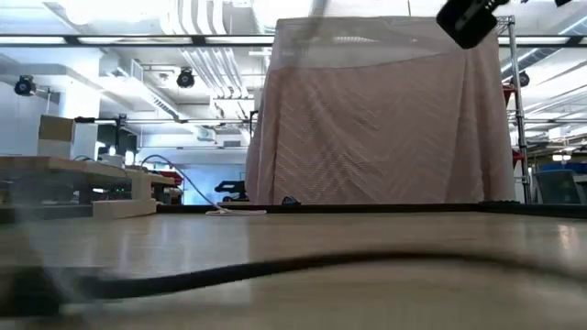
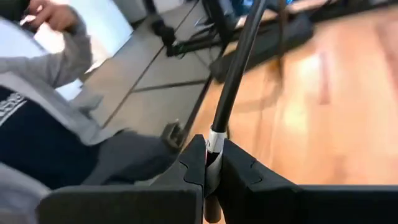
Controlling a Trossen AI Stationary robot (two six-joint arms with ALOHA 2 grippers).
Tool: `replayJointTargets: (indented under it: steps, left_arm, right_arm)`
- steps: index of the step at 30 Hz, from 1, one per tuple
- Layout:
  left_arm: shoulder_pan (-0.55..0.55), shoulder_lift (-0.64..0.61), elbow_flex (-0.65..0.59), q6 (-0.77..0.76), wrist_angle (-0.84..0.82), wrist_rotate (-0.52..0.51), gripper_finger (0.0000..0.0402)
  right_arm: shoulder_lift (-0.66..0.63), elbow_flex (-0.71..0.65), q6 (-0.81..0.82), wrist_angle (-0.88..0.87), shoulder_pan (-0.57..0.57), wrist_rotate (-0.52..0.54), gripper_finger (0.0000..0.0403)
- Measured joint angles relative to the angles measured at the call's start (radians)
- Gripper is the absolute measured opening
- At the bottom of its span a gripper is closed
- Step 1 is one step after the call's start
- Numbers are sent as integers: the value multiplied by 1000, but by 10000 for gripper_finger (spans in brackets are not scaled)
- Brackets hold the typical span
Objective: Insert USB
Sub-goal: Insert the left black charger cable into the left black outlet extension
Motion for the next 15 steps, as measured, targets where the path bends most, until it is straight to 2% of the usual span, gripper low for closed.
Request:
replayJointTargets:
  steps: [2,3,6,10,13,15]
  left_arm:
    - [1,-34,-7,-1,-18,-208,103]
    - [9,-46,-21,2,-9,-237,102]
    - [44,-46,-83,9,110,-185,100]
    - [112,25,-180,31,278,-87,107]
    - [184,126,-186,45,307,-46,119]
    - [222,211,-144,87,315,-41,130]
  right_arm:
    - [10,-8,16,33,3,2,4]
    - [16,-9,27,44,2,1,4]
    - [44,-9,35,63,2,-23,4]
    - [111,-5,60,64,-21,-158,4]
    - [185,0,73,61,-36,-250,4]
    - [232,2,89,60,-43,-306,4]
